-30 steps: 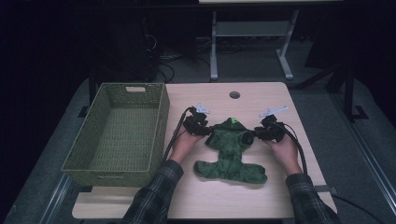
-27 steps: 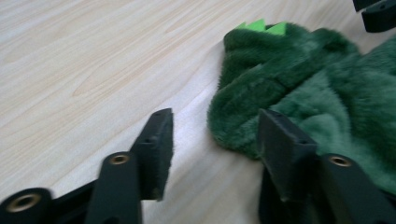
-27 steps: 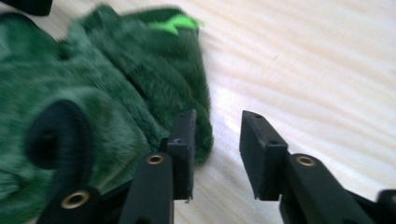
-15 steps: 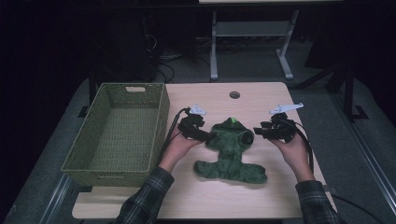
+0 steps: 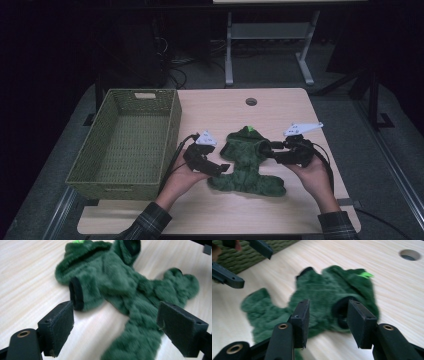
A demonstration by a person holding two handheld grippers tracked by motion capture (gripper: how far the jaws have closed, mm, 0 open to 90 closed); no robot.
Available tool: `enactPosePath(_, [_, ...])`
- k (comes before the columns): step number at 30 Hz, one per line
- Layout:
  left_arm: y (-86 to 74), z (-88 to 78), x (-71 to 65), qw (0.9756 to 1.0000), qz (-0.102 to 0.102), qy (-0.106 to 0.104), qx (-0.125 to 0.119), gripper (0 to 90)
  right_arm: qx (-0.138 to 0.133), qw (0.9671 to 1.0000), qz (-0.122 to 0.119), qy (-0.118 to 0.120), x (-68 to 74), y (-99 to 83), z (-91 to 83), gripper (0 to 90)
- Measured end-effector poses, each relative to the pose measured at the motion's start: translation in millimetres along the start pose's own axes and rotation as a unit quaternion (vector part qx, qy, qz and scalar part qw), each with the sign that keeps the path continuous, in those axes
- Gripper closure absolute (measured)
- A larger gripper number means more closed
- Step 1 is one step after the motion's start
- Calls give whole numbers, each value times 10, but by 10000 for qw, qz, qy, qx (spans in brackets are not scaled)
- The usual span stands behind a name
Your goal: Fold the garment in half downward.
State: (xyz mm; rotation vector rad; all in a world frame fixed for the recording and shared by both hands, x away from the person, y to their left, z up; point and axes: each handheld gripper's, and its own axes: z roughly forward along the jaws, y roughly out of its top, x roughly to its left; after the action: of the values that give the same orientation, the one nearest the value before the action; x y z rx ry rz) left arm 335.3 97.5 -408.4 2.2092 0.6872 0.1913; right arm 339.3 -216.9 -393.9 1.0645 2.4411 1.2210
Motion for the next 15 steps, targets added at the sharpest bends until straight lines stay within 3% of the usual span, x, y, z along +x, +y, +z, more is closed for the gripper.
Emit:
enactPosePath(4, [-140, -74, -108, 10000, -11, -4, -72, 133, 7, 9998, -91, 180, 145, -22, 61, 536])
enactPosePath(7, [-261, -93, -203, 9999, 30, 115, -101, 132, 42, 9993, -217, 315, 257, 0, 109, 563])
enactPosePath(15, [-630, -113, -367, 9998, -79, 177, 84, 128, 21, 9960, -506, 739, 562, 26, 283, 674])
